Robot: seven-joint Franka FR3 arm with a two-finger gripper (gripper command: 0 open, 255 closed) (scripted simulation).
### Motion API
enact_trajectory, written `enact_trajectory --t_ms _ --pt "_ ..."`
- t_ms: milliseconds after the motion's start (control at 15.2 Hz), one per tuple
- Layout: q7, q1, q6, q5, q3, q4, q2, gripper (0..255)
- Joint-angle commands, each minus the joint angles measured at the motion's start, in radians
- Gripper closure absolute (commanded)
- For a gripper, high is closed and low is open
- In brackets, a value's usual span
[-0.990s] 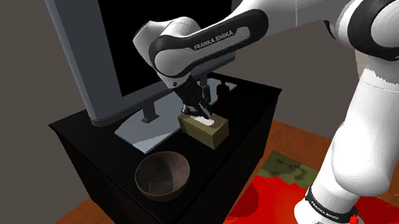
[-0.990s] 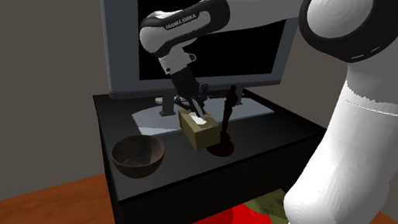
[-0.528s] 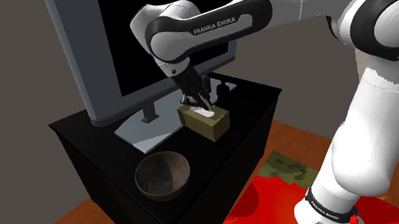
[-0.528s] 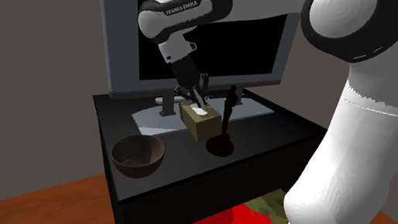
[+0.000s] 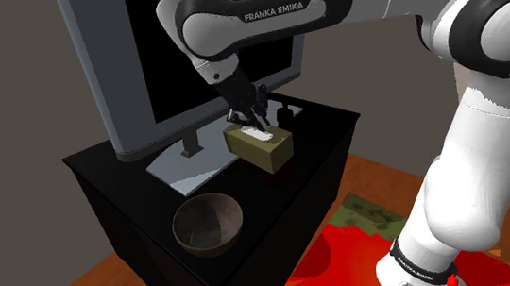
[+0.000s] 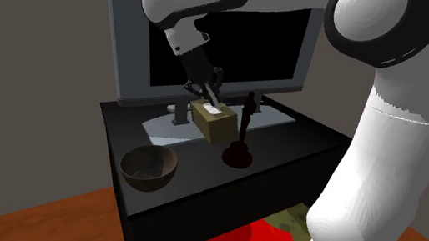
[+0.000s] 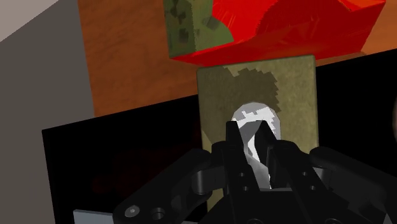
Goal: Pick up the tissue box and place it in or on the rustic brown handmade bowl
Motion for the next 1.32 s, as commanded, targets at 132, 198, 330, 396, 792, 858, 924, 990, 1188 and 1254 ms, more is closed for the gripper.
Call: enact_trajectory --t_ms 132,198,330,396,792,858,924,990,1188,1254 --pt "0.086 0.054 -0.075 0.02 0.042 0.117 0.068 255" --pt "0.109 0.069 -0.095 0.024 0.052 0.15 0.088 255" --pt "0.157 0.102 -0.136 0.03 0.073 0.224 0.133 255" --pt "0.181 0.12 -0.158 0.031 0.082 0.264 0.158 255" --pt "0.323 0.26 -0.314 0.02 0.123 0.58 0.352 255" --pt "0.352 0.305 -0.363 0.008 0.128 0.686 0.414 255" --pt "0.354 0.299 -0.343 0.014 0.126 0.657 0.404 255" --pt "0.355 0.293 -0.323 0.019 0.127 0.629 0.395 255" --pt "0.359 0.277 -0.27 0.03 0.128 0.553 0.373 255" --pt "0.361 0.273 -0.252 0.033 0.128 0.53 0.368 255"
